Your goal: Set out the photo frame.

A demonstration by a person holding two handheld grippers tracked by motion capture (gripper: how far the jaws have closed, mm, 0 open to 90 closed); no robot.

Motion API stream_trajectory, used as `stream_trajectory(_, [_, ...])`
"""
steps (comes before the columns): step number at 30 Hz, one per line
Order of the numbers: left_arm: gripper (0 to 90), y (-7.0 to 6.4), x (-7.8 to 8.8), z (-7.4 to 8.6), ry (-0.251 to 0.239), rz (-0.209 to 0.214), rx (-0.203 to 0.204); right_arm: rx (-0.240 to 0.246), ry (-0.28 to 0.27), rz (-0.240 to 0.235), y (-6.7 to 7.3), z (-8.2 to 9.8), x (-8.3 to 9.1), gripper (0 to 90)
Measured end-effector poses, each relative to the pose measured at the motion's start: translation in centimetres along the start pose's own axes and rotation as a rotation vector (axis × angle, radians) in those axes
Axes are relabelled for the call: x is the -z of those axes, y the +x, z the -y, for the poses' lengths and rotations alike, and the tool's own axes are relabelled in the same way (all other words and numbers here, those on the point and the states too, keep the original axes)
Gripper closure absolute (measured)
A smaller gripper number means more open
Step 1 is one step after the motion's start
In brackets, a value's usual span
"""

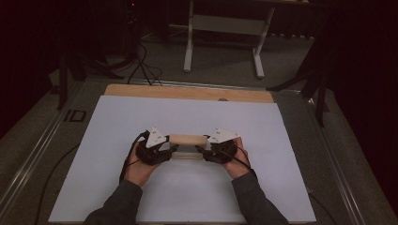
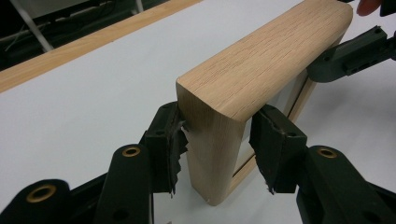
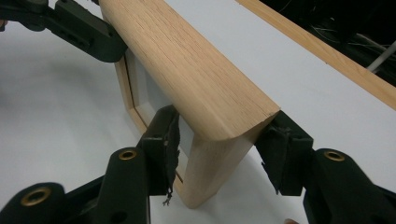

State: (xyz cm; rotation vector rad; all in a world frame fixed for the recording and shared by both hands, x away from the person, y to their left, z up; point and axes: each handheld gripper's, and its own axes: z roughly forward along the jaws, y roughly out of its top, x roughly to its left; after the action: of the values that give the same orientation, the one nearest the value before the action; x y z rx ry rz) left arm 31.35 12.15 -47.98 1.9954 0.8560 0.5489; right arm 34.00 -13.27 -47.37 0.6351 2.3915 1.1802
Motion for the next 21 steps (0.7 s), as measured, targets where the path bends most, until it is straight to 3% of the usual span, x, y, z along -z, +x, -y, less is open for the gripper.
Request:
stream_trajectory(6, [53.9,0.5,0.1,-0.1,0.008,-0.026,-0.01,0.008,0.008,0.002,-0.1,-0.6,-0.8,50.0])
stream_trajectory(21, [53.9,1.3,-0.2,-0.3,0.014,-0.042,0.006,0.011,0.023,0.002,-0.7,-1.4,-1.7,49.1])
